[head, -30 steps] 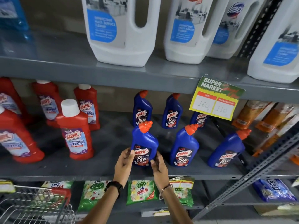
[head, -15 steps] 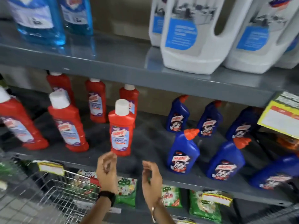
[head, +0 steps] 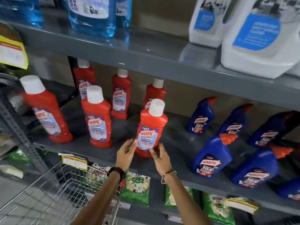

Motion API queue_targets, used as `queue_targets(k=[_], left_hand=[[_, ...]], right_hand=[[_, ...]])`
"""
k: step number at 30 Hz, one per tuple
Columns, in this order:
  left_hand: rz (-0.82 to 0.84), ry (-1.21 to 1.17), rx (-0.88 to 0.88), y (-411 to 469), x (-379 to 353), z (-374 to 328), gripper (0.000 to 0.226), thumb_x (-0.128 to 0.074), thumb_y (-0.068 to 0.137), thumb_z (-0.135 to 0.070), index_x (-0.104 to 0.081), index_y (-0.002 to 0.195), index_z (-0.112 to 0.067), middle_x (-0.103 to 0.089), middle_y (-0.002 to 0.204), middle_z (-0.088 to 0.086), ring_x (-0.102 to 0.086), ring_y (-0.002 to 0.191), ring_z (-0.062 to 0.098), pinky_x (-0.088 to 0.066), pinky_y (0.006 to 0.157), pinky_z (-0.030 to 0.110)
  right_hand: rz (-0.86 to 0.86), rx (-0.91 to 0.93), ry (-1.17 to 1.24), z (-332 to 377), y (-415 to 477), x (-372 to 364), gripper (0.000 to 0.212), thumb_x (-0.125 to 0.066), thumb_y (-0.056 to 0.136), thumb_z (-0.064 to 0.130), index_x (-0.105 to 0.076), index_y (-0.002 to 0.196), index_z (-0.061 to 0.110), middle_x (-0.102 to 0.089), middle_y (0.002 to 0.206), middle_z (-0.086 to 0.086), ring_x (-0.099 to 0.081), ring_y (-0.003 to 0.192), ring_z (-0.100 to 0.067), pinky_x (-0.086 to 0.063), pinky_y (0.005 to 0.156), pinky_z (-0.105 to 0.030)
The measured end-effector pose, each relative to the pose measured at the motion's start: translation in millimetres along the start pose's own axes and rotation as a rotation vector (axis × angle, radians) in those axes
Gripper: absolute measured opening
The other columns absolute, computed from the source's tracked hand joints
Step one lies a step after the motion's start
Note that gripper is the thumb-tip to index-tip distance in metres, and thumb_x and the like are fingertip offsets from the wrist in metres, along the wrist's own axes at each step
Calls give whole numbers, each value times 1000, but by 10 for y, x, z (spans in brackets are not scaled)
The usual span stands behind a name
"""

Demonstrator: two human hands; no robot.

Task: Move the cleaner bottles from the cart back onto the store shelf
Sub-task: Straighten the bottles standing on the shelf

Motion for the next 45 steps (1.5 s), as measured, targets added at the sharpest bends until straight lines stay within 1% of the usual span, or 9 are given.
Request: queue_targets(k=[7, 15, 18, 20, 22, 27, 31, 36, 45], left_hand=[[42, 9, 5, -143, 71, 35, 20, -51, 89, -23, -61, 101, -11, -68, 99, 6, -60, 82, -15, -45, 72, 1], [42, 11, 10, -193, 60, -25, 17, -51, 90, -24, -60, 99, -13, -66, 94, -4, -60, 81, -12, -43, 68, -1], [65, -47, 31, -192, 117, -31, 17, -55, 88, -28, -62, 99, -18, -67, 97, -3, -60, 93, 3, -49, 87, 17], [-17, -111, 23, -197, 294, -20, 12, -58, 86, -19, -64, 97, -20, -68, 99, 0, -61, 99, 14, -49, 92, 33], [-216, -216, -52, -248, 593, -55, 26, -54, 85, 0, -64, 89, -24, -68, 93, -2, -63, 92, 12, -53, 84, 30], [-650, -276, -168, -239, 1287, -159, 26, -55, 85, -1, -55, 101, -22, -59, 104, 6, -57, 86, -6, -46, 83, 17], [-421, -203, -69, 93, 1372, -215, 39, -51, 90, -19, -44, 128, -14, -50, 124, 5, -48, 112, 14, -38, 95, 28], [-146, -141, 31, 307, 1418, -177, 56, -53, 75, -50, -49, 123, -22, -55, 127, 6, -52, 117, 19, -41, 99, 36], [-51, -101, 18, 269, 1472, -149, 21, -56, 82, -43, -61, 101, -36, -65, 115, 1, -59, 109, 11, -45, 95, 32]], right_hand=[[-65, 44, 28, -8, -258, -93, 40, -50, 87, 34, -47, 120, 11, -60, 119, -7, -57, 108, -19, -46, 96, -34], [-49, 30, 34, 18, -277, -101, 37, -50, 91, 20, -43, 127, 11, -53, 116, 3, -50, 108, -11, -39, 93, -22], [-101, 43, 82, -12, -316, -119, 40, -52, 90, 15, -41, 128, 14, -52, 123, -1, -50, 114, -13, -39, 95, -22], [-257, 51, 159, -85, -466, -115, 40, -54, 87, 8, -44, 122, 24, -53, 124, -4, -52, 114, -14, -43, 95, -16], [-353, 78, 137, -102, -706, -156, 41, -55, 85, 4, -51, 104, 40, -62, 112, 2, -59, 100, -7, -47, 85, -10], [74, 147, 37, 247, -892, -837, 31, -51, 88, 19, -51, 98, 48, -65, 97, 19, -56, 90, 12, -42, 72, -2], [182, 134, 123, 705, -335, -1162, 51, -49, 88, 38, -36, 132, 16, -49, 130, -3, -53, 106, -1, -39, 81, 1], [270, 186, 24, 1117, 183, -1249, 54, -54, 88, 23, -34, 134, 6, -49, 137, -17, -49, 124, -31, -41, 105, -42], [287, 233, -2, 1037, 103, -1204, 44, -52, 90, 17, -39, 131, 8, -56, 131, -13, -54, 119, -25, -44, 101, -34]])
Point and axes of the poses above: each hand's wrist, its own y-axis towards the middle knuckle, its own x-axis out of the back of the hand, z = x × y, the point moved 5 cm from there along y, towards the middle knuckle
